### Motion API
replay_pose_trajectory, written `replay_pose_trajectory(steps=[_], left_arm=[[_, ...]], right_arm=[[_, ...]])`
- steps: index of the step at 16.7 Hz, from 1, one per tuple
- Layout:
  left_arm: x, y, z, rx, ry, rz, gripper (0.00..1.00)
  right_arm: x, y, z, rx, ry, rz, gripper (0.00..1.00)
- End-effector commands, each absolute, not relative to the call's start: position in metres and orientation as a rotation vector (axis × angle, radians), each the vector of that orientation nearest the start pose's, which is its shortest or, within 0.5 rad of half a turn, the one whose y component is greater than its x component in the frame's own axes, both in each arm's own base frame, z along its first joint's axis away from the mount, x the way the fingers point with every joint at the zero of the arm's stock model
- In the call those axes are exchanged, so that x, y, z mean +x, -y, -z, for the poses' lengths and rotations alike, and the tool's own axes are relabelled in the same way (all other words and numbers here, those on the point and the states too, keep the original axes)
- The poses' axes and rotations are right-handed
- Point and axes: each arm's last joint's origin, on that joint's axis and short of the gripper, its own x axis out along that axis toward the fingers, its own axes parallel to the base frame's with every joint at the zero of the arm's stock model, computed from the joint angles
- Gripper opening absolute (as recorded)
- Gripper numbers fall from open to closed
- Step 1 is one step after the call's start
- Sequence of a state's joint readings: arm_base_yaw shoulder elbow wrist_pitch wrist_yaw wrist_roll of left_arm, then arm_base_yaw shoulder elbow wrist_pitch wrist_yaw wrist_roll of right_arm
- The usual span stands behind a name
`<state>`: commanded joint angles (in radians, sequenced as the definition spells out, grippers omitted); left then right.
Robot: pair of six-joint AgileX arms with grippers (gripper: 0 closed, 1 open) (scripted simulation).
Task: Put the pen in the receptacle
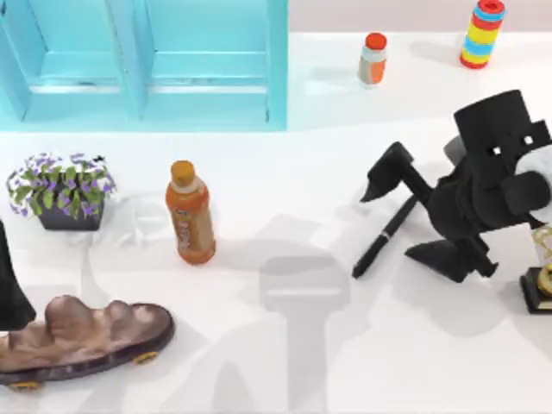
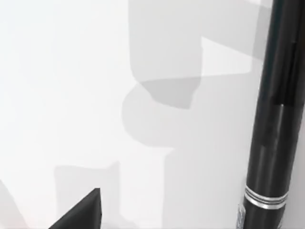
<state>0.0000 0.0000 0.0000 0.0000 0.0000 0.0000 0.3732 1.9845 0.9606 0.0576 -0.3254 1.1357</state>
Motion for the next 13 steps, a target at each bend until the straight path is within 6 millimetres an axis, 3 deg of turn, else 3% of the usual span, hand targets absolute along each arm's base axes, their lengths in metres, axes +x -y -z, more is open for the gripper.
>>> replay_pose_trajectory(steps=[3, 8, 13], left_arm=[[0.106, 0.001, -0.16, 0.0, 0.0, 0.0, 1.0], [0.106, 0.001, -0.16, 0.0, 0.0, 0.0, 1.0], [0.106, 0.001, -0.16, 0.0, 0.0, 0.0, 1.0]], right_arm=[[0.345, -0.139, -0.063, 0.965, -1.239, -0.02, 1.0], [0.347, -0.137, -0.061, 0.965, -1.24, -0.02, 1.0], [0.347, -0.137, -0.061, 0.965, -1.24, -0.02, 0.62]])
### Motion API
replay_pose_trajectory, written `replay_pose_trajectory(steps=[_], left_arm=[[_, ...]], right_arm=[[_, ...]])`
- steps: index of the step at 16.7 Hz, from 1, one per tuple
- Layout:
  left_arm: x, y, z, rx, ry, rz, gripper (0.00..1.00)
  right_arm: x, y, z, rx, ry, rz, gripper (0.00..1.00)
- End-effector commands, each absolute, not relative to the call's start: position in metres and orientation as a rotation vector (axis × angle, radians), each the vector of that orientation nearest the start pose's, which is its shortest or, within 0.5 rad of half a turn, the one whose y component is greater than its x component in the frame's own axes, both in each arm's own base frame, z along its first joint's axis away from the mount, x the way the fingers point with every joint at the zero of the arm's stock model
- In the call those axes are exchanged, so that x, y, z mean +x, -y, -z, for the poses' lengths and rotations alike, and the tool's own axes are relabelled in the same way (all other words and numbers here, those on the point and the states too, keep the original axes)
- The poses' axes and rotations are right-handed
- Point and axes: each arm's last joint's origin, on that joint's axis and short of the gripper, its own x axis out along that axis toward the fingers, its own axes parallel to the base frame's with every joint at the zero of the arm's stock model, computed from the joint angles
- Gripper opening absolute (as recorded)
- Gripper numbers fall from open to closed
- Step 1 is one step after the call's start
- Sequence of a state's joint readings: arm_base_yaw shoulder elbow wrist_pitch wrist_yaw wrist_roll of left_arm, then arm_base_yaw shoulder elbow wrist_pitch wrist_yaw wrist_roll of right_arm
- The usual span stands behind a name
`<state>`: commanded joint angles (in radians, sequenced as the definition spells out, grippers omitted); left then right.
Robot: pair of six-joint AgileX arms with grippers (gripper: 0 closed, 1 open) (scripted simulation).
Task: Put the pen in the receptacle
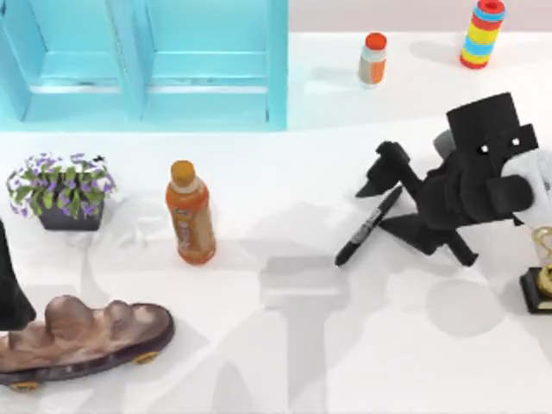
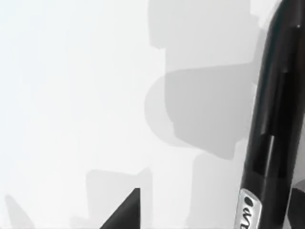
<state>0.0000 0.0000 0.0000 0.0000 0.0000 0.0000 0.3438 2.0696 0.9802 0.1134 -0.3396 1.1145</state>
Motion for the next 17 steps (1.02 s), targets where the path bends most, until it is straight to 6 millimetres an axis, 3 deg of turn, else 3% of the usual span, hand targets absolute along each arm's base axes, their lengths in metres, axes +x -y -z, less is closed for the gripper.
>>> replay_pose_trajectory(steps=[8, 16, 17], left_arm=[[0.106, 0.001, -0.16, 0.0, 0.0, 0.0, 1.0], [0.106, 0.001, -0.16, 0.0, 0.0, 0.0, 1.0], [0.106, 0.001, -0.16, 0.0, 0.0, 0.0, 1.0]], right_arm=[[0.347, -0.137, -0.061, 0.965, -1.24, -0.02, 0.02], [0.347, -0.137, -0.061, 0.965, -1.24, -0.02, 0.0], [0.35, -0.135, -0.078, 0.99, -1.222, -0.044, 0.0]])
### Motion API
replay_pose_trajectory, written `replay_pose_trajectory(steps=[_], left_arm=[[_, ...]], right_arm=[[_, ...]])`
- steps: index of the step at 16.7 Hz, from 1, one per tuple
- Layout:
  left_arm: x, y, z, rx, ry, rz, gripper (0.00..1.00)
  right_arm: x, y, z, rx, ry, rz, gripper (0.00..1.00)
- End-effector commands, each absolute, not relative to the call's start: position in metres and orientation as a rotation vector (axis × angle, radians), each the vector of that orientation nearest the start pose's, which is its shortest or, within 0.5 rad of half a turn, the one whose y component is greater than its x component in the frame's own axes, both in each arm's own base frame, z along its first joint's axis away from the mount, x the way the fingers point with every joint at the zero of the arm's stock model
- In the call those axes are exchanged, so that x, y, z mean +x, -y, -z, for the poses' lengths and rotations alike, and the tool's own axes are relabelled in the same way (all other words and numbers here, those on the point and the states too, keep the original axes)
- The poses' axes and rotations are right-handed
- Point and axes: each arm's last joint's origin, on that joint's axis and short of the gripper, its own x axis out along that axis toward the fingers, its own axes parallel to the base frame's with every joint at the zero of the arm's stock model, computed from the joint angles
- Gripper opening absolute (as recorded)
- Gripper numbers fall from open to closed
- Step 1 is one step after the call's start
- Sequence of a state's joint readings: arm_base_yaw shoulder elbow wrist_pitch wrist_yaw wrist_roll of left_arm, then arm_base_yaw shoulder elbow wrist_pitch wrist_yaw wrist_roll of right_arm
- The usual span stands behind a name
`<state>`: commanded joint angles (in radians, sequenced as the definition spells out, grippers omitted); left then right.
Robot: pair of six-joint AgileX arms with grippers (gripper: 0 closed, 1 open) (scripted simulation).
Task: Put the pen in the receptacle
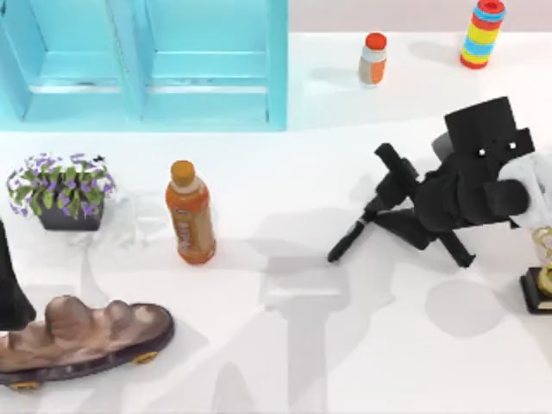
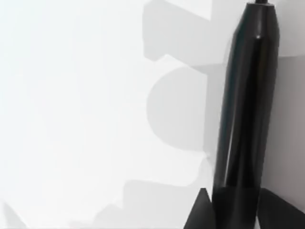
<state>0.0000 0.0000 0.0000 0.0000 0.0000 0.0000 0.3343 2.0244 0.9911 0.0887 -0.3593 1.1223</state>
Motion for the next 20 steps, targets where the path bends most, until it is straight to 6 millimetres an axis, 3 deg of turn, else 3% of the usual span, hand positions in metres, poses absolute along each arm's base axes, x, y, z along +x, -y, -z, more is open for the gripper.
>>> replay_pose_trajectory(steps=[4, 13, 20], left_arm=[[0.106, 0.001, -0.16, 0.0, 0.0, 0.0, 1.0], [0.106, 0.001, -0.16, 0.0, 0.0, 0.0, 1.0], [0.106, 0.001, -0.16, 0.0, 0.0, 0.0, 1.0]], right_arm=[[0.352, -0.137, -0.093, 0.987, -1.222, -0.045, 0.0], [0.35, -0.136, -0.174, 0.989, -1.223, -0.043, 0.0], [0.351, -0.132, -0.178, 0.996, -1.215, -0.04, 0.0]])
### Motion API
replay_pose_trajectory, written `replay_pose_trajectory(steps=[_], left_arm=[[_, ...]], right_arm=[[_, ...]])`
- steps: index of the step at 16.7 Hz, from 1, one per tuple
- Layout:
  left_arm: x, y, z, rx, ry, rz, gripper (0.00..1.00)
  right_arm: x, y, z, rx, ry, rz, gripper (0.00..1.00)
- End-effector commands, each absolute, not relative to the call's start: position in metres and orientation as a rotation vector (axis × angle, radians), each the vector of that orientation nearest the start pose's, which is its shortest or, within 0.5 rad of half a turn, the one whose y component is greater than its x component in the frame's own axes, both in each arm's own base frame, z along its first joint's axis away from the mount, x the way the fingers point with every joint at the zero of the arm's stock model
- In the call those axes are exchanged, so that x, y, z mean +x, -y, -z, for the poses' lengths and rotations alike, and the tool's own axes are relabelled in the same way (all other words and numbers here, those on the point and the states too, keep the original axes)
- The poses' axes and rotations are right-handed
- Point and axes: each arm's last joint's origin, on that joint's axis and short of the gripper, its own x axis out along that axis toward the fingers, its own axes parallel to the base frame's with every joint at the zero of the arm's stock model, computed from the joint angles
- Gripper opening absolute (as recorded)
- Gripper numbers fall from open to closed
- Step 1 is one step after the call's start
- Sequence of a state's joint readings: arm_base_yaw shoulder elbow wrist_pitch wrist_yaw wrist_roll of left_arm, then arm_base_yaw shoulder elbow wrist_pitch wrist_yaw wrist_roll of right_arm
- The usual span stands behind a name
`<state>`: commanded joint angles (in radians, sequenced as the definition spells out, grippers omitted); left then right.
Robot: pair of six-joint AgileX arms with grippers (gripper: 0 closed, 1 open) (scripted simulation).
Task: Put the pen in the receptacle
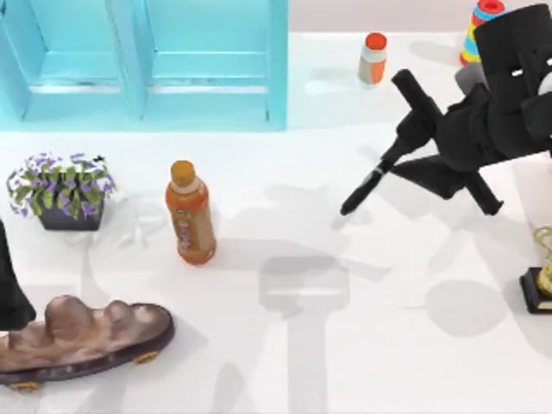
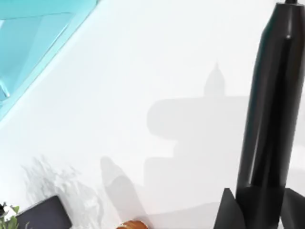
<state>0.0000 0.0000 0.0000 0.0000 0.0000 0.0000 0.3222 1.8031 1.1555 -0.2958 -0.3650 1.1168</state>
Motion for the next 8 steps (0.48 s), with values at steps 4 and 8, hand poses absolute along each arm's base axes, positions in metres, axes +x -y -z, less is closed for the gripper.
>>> replay_pose_trajectory(steps=[4, 8], left_arm=[[0.106, 0.001, -0.16, 0.0, 0.0, 0.0, 1.0], [0.106, 0.001, -0.16, 0.0, 0.0, 0.0, 1.0]], right_arm=[[0.362, -0.083, -0.195, 1.049, -1.111, 0.0, 0.0], [0.358, 0.004, -0.21, 1.125, -0.978, 0.115, 0.0]])
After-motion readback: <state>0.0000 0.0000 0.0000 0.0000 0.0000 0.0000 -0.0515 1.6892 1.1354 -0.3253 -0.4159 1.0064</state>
